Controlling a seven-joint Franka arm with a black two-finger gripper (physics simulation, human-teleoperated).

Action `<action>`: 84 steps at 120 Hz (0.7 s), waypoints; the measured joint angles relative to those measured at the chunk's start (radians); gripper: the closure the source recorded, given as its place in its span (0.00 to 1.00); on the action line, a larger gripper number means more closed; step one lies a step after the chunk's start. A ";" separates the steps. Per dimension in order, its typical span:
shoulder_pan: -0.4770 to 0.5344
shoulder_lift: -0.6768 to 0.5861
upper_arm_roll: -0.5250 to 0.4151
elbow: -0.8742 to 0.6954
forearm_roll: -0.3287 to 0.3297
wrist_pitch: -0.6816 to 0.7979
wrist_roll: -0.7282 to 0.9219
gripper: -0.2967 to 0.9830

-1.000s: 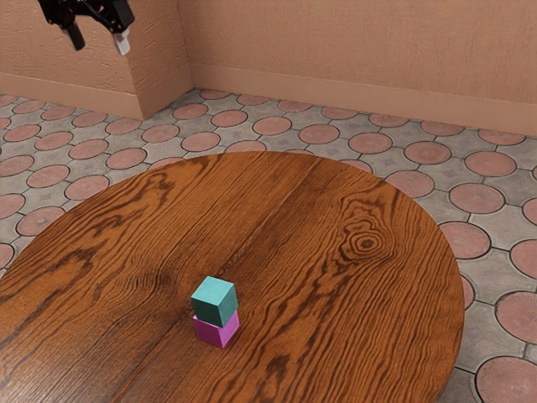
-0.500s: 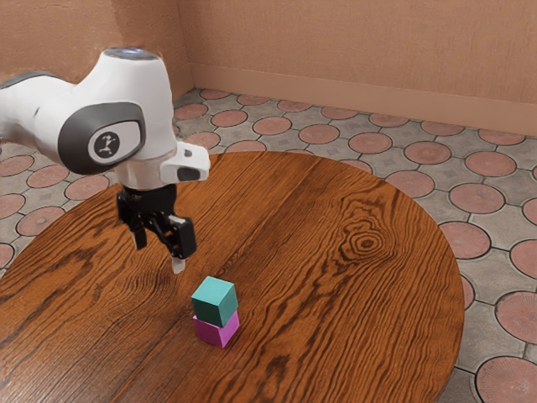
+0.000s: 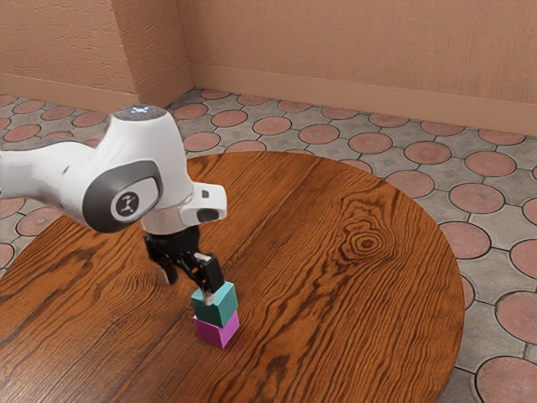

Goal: Pick up the blue block with one arm, and put the blue block on the table with one arm

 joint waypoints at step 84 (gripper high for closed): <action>0.052 0.201 0.001 0.061 0.055 0.101 0.019 0.23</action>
